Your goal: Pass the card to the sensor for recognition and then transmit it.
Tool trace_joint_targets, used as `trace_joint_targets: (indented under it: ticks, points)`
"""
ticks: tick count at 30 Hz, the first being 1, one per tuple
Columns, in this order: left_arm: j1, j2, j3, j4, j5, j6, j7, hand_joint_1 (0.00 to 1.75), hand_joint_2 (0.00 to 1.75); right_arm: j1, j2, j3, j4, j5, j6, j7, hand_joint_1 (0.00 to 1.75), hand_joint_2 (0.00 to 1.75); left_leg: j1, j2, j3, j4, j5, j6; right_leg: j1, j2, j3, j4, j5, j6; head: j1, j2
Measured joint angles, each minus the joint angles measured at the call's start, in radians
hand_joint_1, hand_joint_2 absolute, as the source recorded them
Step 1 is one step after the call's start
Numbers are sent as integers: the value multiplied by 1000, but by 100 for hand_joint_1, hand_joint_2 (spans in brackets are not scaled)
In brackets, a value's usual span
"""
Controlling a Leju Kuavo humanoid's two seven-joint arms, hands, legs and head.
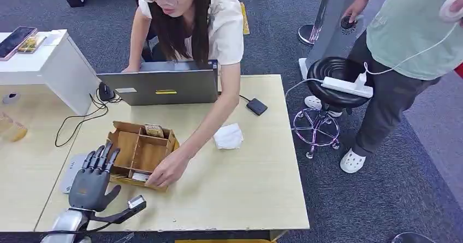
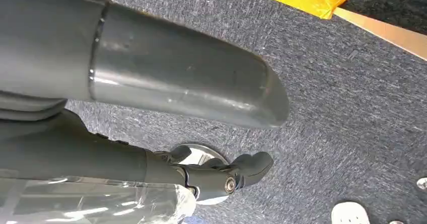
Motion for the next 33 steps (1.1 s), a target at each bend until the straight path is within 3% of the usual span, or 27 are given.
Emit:
trace_joint_targets:
  ticks: [13, 24, 27, 33]
  points:
    - [-22, 118, 15, -14, 52, -129, -78, 0, 175, 0, 0, 3, 0, -8, 3, -6, 0, 0, 0, 0, 0, 0, 0, 0, 0, 1, 0, 0, 0, 0, 0, 0]
    - [-21, 156, 6, -21, 74, -162, -95, 0, 175, 0, 0, 3, 0, -10, 4, -11, 0, 0, 0, 0, 0, 0, 0, 0, 0, 1, 0, 0, 0, 0, 0, 0]
    - [-21, 167, 1, -26, 103, -191, -116, 0, 175, 0, 0, 4, 0, -12, 4, -13, 0, 0, 0, 0, 0, 0, 0, 0, 0, 1, 0, 0, 0, 0, 0, 0]
    - [-3, 232, -12, -69, 205, -278, -163, 0, 175, 0, -2, 5, 0, -18, 4, -18, 0, 0, 1, 1, 0, 0, 0, 0, 0, 1, 0, 0, 0, 0, 0, 0]
